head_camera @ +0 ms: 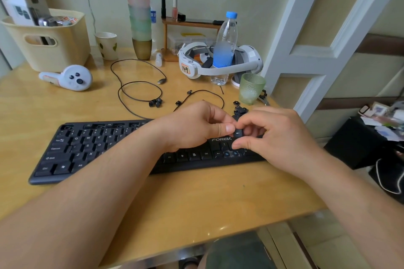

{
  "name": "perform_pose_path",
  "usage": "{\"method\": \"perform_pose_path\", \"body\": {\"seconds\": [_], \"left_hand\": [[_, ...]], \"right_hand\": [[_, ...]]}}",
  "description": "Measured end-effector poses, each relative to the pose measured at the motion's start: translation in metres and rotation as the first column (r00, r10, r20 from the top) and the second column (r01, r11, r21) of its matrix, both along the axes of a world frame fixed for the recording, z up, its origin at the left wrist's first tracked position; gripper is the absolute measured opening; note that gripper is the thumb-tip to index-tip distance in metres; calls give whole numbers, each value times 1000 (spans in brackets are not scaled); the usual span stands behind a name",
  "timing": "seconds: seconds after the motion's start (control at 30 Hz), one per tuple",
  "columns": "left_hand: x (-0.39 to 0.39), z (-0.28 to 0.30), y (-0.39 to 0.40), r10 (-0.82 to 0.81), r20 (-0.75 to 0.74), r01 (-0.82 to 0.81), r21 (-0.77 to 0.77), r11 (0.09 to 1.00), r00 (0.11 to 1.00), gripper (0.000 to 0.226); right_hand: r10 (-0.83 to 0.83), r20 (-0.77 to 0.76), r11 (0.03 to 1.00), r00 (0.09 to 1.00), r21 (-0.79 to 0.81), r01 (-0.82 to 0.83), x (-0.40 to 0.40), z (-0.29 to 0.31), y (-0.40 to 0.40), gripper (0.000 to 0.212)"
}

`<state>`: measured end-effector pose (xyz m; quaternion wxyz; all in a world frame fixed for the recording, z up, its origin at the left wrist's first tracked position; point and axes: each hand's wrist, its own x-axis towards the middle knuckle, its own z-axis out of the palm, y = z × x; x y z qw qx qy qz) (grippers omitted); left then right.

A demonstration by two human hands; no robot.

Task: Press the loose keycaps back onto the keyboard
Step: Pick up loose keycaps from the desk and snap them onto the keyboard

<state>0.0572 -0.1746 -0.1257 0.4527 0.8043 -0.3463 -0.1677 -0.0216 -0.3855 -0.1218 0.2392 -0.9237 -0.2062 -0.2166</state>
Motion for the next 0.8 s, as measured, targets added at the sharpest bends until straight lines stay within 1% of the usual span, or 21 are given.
{"method": "perform_pose_path", "body": {"seconds": [0.17, 0.37, 0.43, 0.53, 0.6, 0.7, 0.8], "left_hand": [[3, 0, 3, 8, 7, -9, 31, 999, 1000, 16], [4, 0, 3, 11, -19, -10, 28, 1000, 1000, 19], [4, -1, 3, 12, -4, -11, 60, 998, 1000, 18], [5, -1, 3, 8, 62, -17, 147, 989, 998, 19], [5, -1, 4, 12, 93, -28, 177, 984, 996, 20], [6, -2, 3, 12, 102, -32, 191, 981, 995, 20], [7, -1, 4, -7, 107, -16, 212, 977, 994, 17]], "right_hand": [[-15, -18, 999, 1000, 48, 16, 2, -4, 1, 28], [-25, -43, 997, 999, 74, 28, 3, -4, 4, 25], [-31, -59, 997, 998, 64, 35, 2, -5, 5, 26], [-53, -163, 995, 985, 77, 67, 0, -7, 5, 24], [-50, -210, 993, 976, 99, 72, 0, -9, 4, 20], [-59, -194, 994, 979, 77, 75, -1, -12, 4, 19], [-79, -166, 997, 983, 12, 82, -2, -12, 4, 17]]}}
